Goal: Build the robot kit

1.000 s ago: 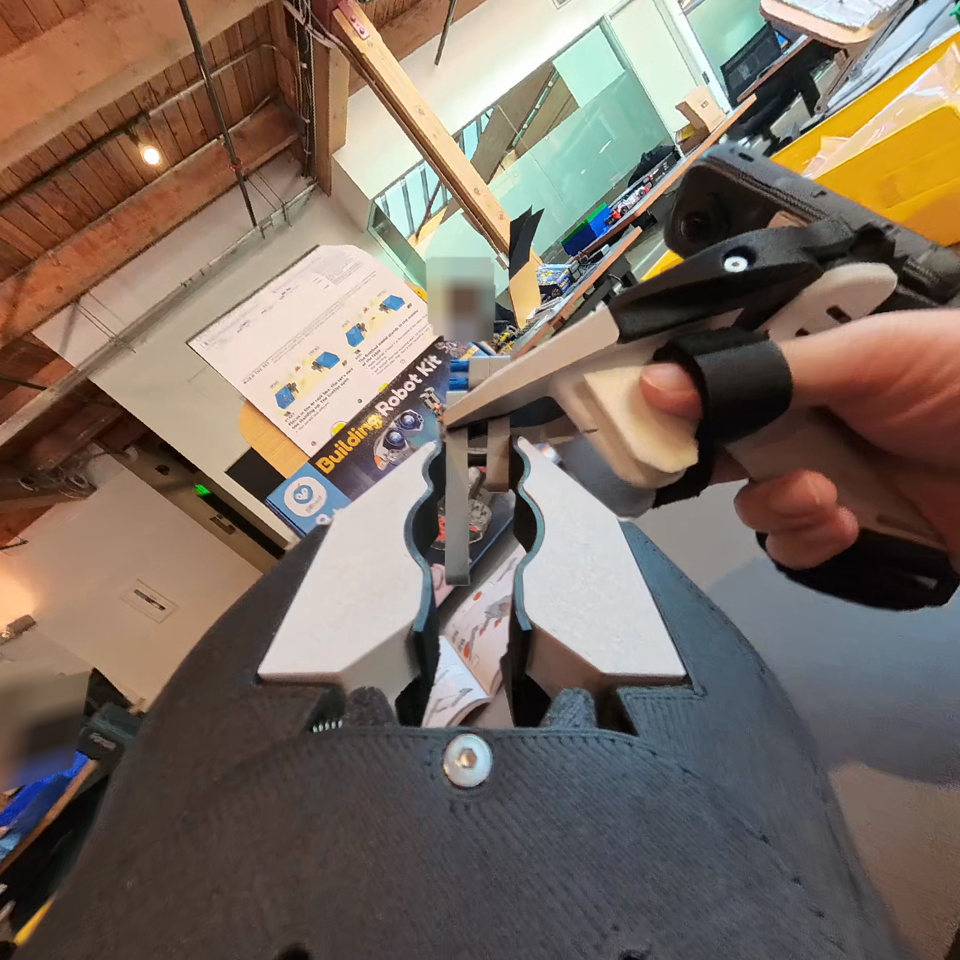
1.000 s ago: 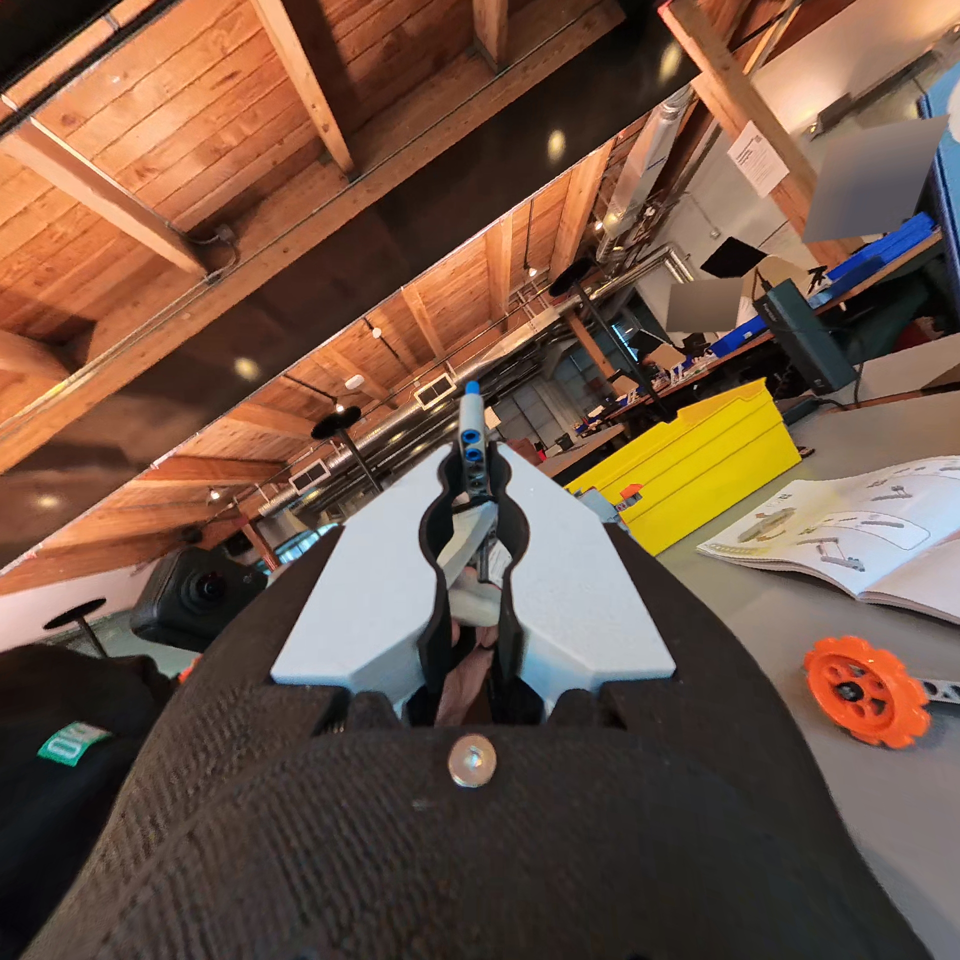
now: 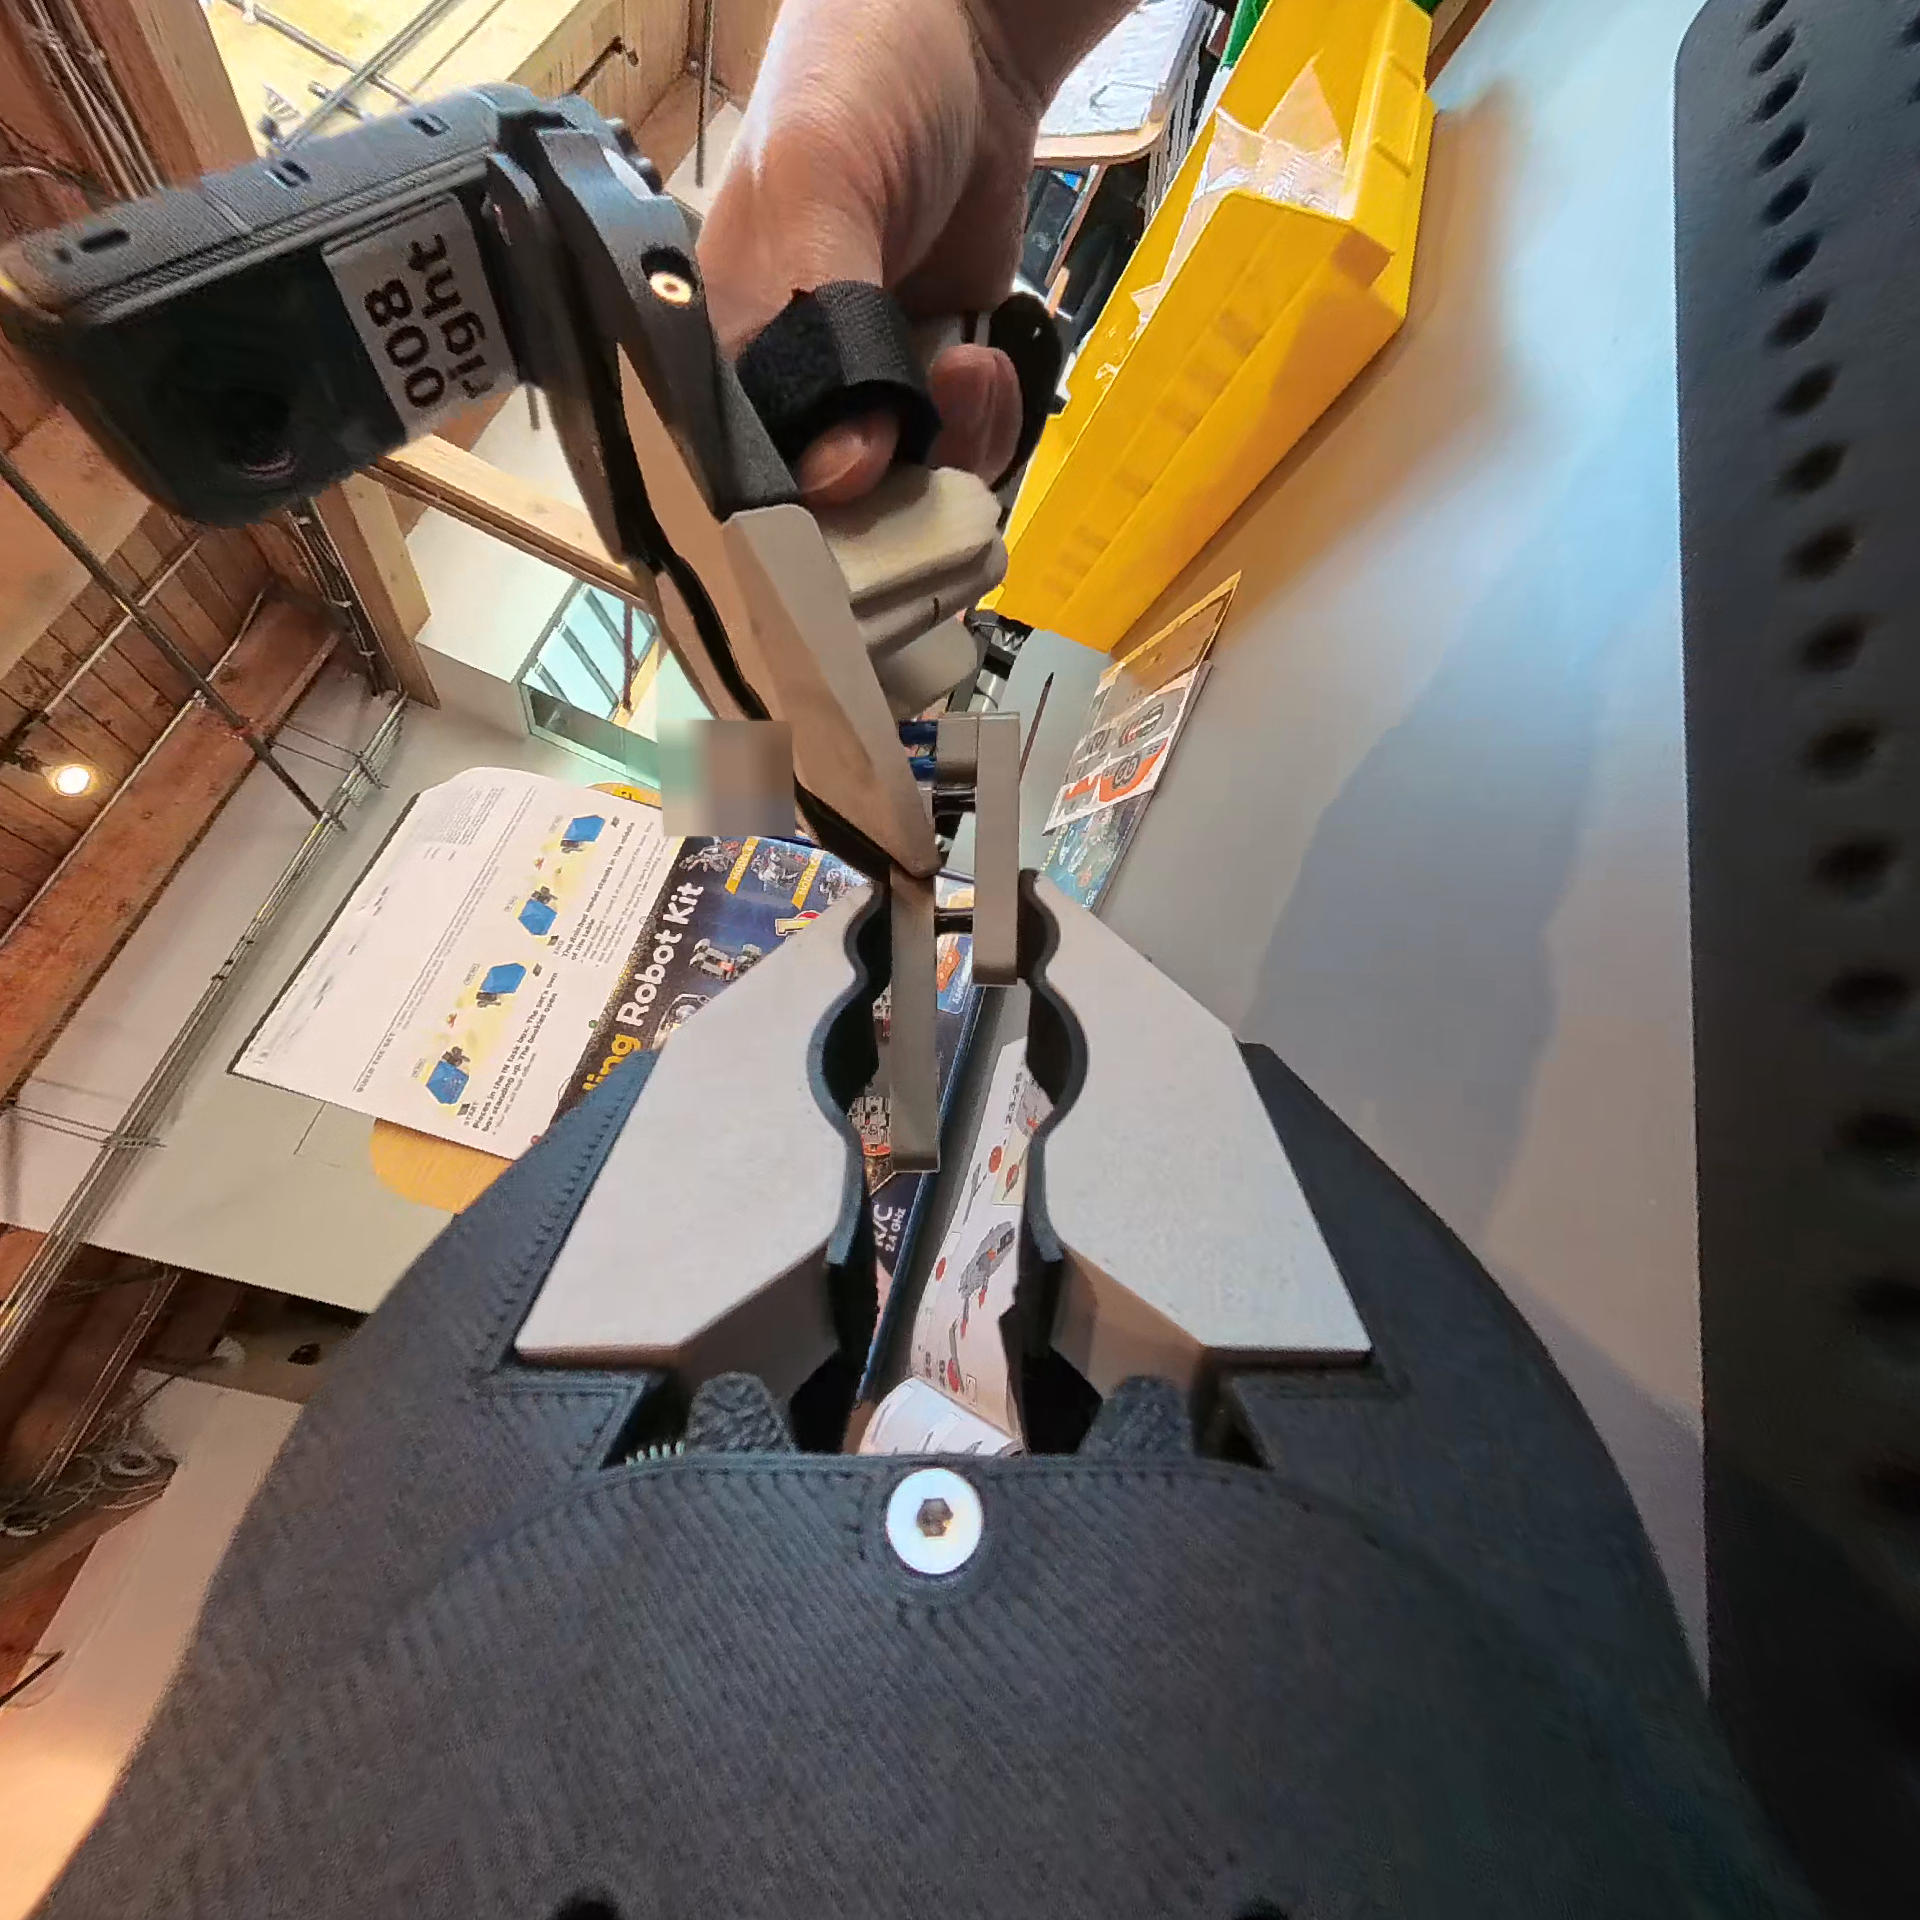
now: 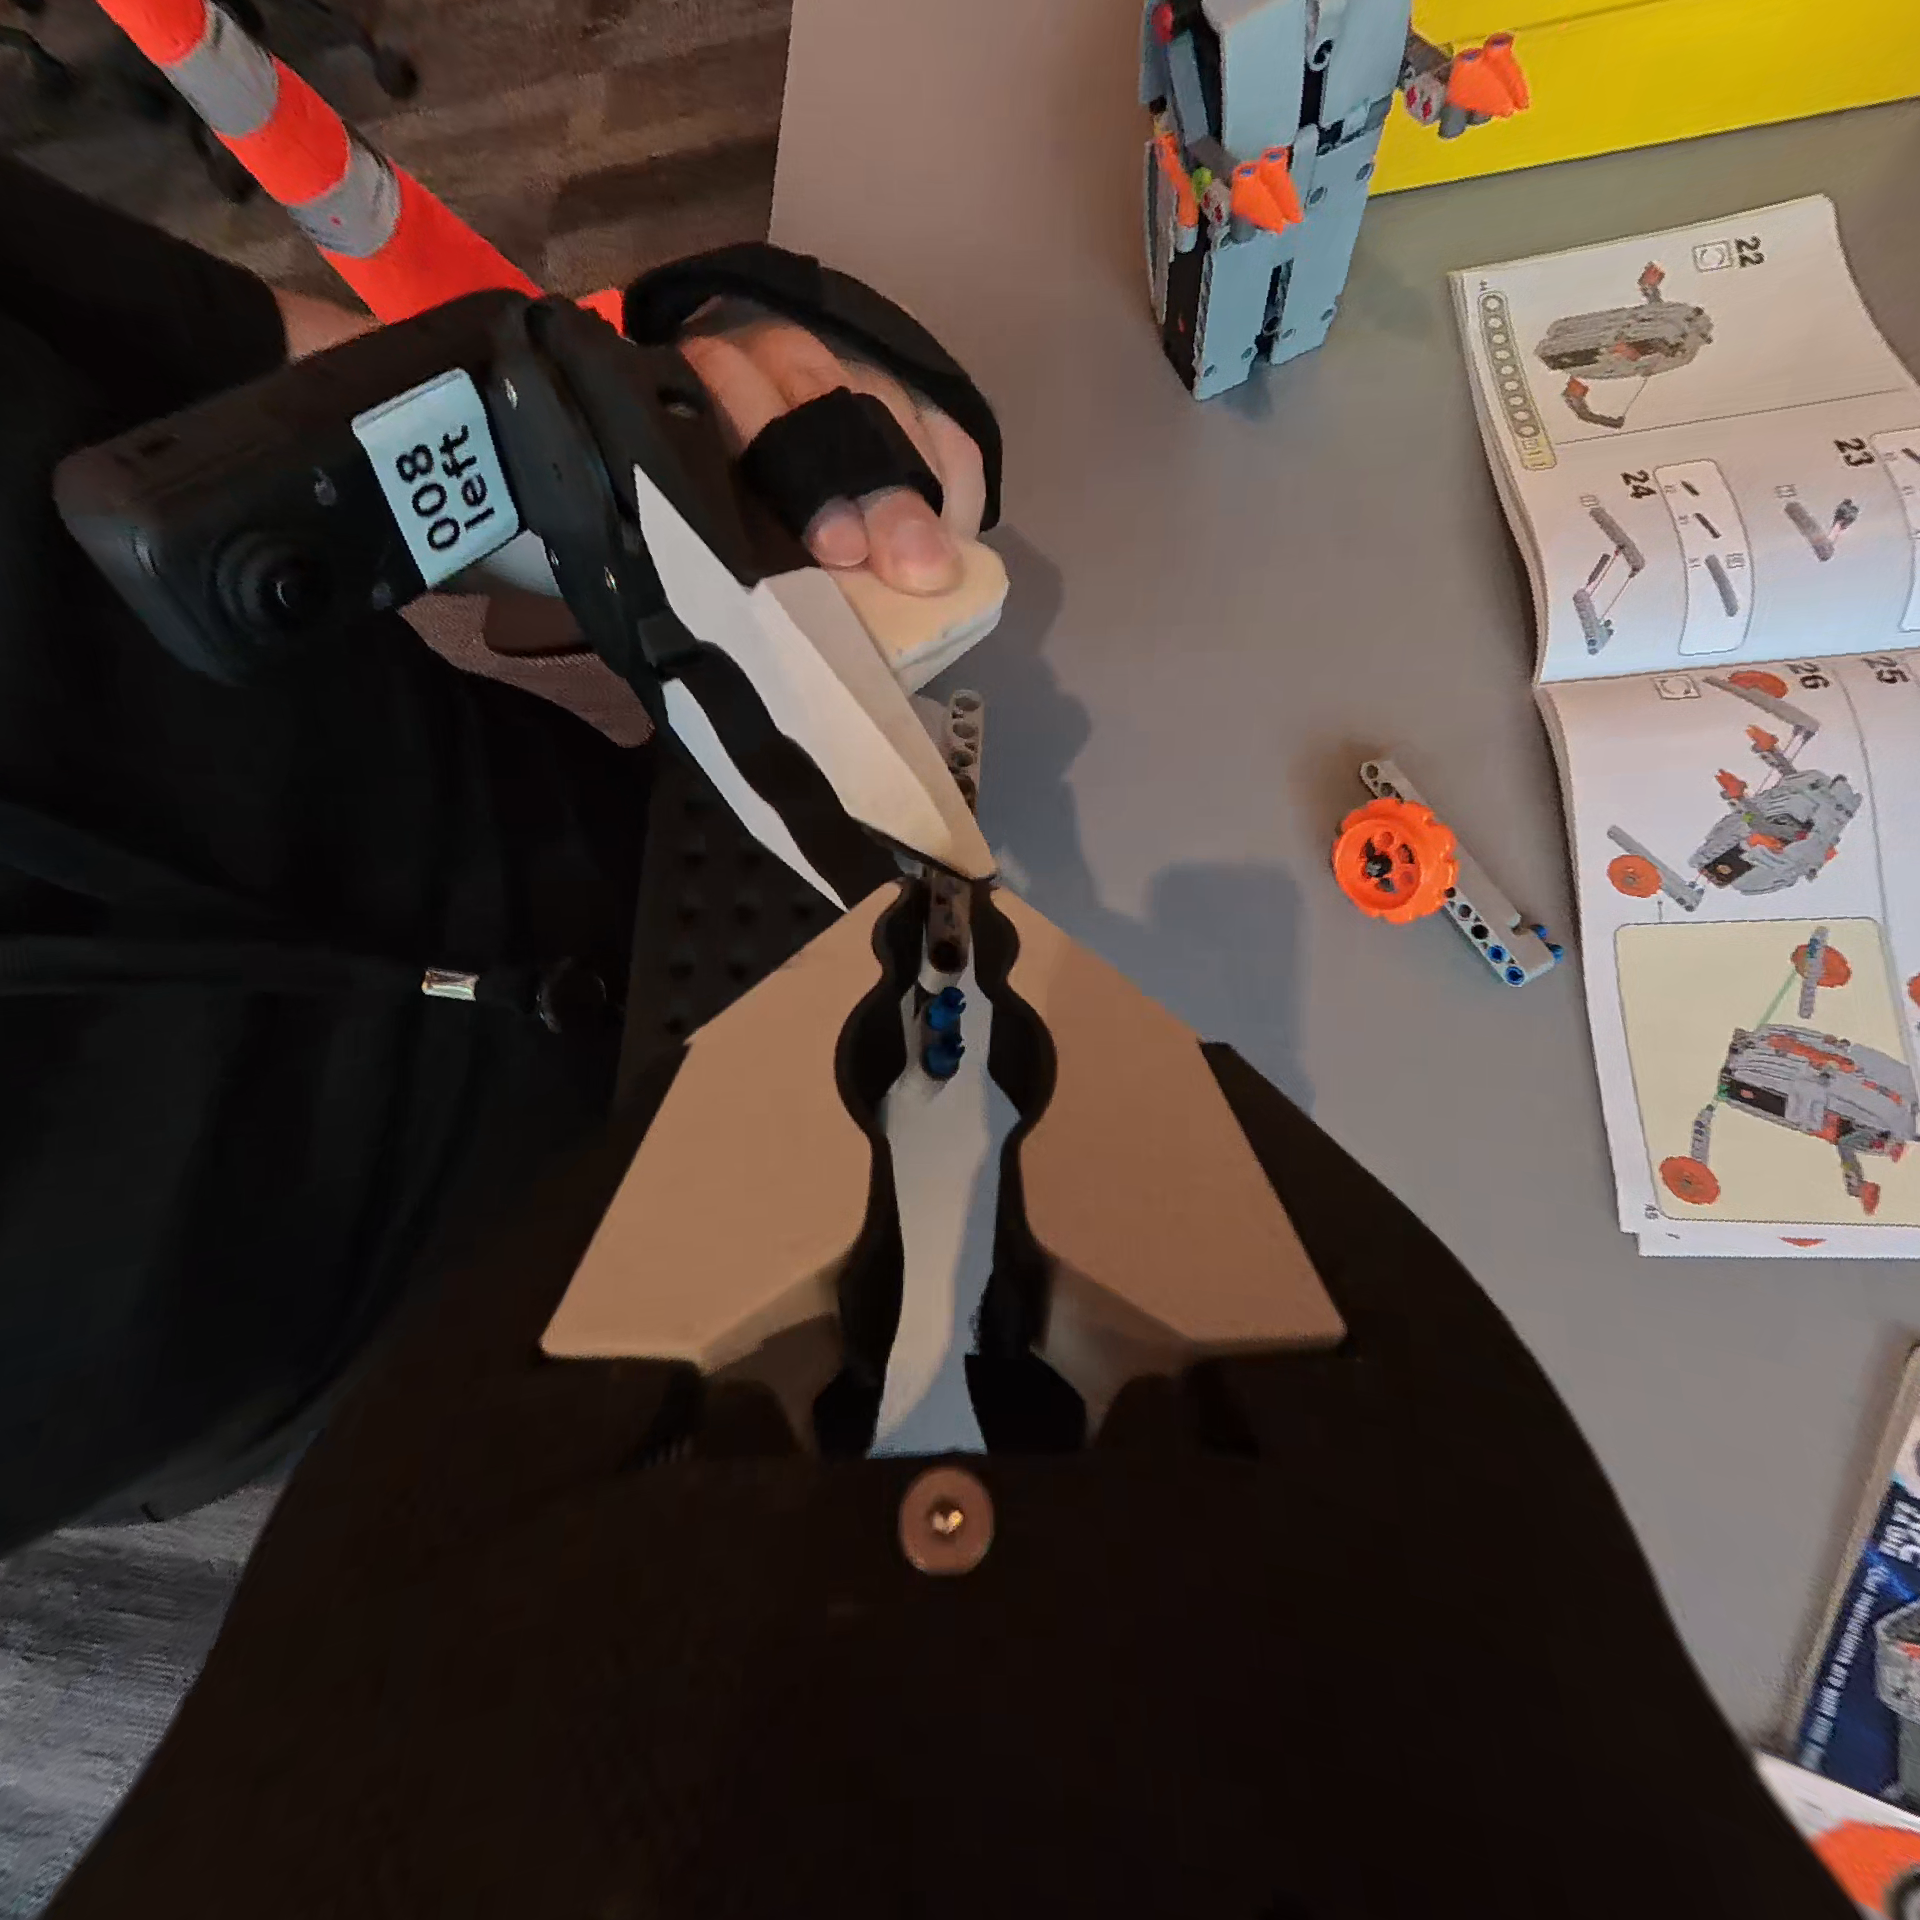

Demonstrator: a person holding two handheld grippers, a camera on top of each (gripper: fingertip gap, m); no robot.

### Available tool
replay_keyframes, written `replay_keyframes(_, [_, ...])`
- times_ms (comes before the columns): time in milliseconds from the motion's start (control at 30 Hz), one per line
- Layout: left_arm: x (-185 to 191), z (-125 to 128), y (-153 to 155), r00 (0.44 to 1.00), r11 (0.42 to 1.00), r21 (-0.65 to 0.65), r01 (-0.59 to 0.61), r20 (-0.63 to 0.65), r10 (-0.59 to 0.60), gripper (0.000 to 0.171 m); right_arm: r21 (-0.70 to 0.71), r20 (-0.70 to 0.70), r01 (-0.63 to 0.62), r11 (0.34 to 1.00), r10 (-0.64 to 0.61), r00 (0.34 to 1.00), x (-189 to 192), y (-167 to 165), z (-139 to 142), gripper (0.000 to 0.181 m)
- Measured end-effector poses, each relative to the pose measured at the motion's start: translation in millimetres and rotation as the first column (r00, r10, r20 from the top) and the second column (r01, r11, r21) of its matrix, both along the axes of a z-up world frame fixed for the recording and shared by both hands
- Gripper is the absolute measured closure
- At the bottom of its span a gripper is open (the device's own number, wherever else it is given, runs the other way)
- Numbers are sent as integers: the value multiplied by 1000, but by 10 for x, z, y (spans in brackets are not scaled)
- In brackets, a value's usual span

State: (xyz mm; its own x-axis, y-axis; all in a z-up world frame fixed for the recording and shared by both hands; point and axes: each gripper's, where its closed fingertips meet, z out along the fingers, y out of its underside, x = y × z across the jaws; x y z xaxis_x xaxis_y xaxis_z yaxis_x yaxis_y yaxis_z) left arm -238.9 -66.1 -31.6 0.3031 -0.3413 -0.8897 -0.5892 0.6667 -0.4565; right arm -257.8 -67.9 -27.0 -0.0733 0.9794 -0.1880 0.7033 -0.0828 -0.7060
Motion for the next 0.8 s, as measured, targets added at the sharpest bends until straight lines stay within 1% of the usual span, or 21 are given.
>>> replay_keyframes(100, [-21,30,3,1000,1000,-3,2,17,-2,150,-78,-24,43,996,-45,999,-24,2,28,174])
replay_keyframes(133, [-19,26,0,1000,1000,-4,6,17,-6,149,-83,-23,46,995,-48,999,-22,1,18,174])
replay_keyframes(233, [-10,-19,8,1000,1000,5,-6,-8,6,149,-73,-11,53,996,-54,998,-12,7,-31,174])
replay_keyframes(367, [-16,-32,21,1000,1000,-6,-9,-8,9,149,-87,-26,69,994,-72,997,-22,15,-41,175])
replay_keyframes(567, [-4,-71,28,1000,1000,-17,-3,-22,3,149,-66,-26,49,997,-50,998,-5,7,-77,174])
replay_keyframes(667, [-13,-71,30,1000,1000,-19,-1,-21,0,149,-112,-44,58,992,-63,997,-18,7,-78,174])
replay_keyframes(800, [-13,-82,35,999,1000,12,-17,-41,17,149,-189,-56,67,980,-79,995,-12,8,-93,174])
